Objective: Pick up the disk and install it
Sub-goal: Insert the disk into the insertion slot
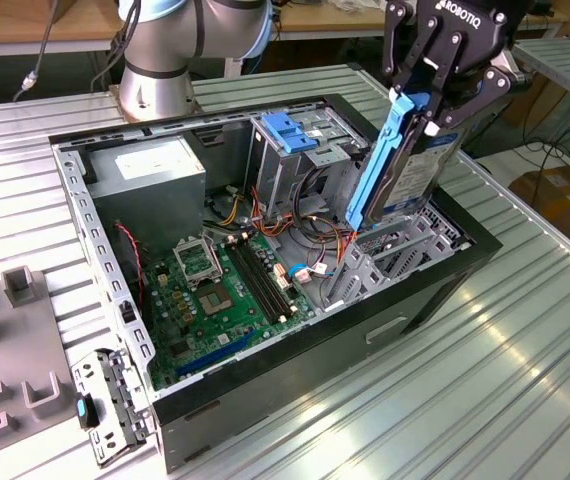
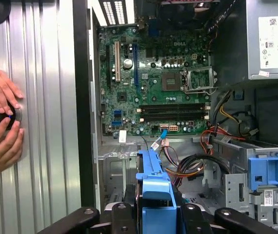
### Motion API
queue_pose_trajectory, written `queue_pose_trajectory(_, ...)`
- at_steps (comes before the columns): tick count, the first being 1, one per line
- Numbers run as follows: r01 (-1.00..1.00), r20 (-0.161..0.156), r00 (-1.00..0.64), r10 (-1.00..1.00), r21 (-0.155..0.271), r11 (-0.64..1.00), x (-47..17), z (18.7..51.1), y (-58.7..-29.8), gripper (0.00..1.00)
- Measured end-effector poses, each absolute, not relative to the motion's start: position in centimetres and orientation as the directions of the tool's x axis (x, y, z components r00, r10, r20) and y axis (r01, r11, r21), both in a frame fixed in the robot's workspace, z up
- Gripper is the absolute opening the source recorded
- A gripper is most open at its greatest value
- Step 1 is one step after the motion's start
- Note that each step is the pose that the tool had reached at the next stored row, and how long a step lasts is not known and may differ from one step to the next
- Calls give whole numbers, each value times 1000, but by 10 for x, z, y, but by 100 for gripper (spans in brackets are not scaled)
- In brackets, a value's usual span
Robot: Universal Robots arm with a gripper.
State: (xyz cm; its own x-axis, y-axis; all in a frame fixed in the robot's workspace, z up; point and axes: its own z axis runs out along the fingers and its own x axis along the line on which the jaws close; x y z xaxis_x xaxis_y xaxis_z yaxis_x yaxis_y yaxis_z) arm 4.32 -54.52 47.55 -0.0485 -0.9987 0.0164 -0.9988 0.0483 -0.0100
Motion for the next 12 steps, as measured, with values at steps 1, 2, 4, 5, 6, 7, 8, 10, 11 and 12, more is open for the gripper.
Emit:
queue_pose_trajectory(1,-999,16,-48,-999,-10,48,45,475,-546,37)
queue_pose_trajectory(2,-999,16,-49,-999,-10,48,47,474,-548,37)
queue_pose_trajectory(4,-999,16,-48,-999,-10,48,49,473,-551,37)
queue_pose_trajectory(5,-999,16,-48,-999,-10,48,51,472,-552,37)
queue_pose_trajectory(6,-999,16,-48,-999,-10,48,52,471,-553,37)
queue_pose_trajectory(7,-999,16,-48,-999,-10,48,54,470,-554,37)
queue_pose_trajectory(8,-999,16,-48,-999,-10,48,54,470,-555,37)
queue_pose_trajectory(10,-999,16,-48,-999,-10,48,55,468,-556,37)
queue_pose_trajectory(11,-999,16,-48,-999,-10,48,56,467,-557,37)
queue_pose_trajectory(12,-999,16,-49,-999,-10,48,56,465,-558,37)
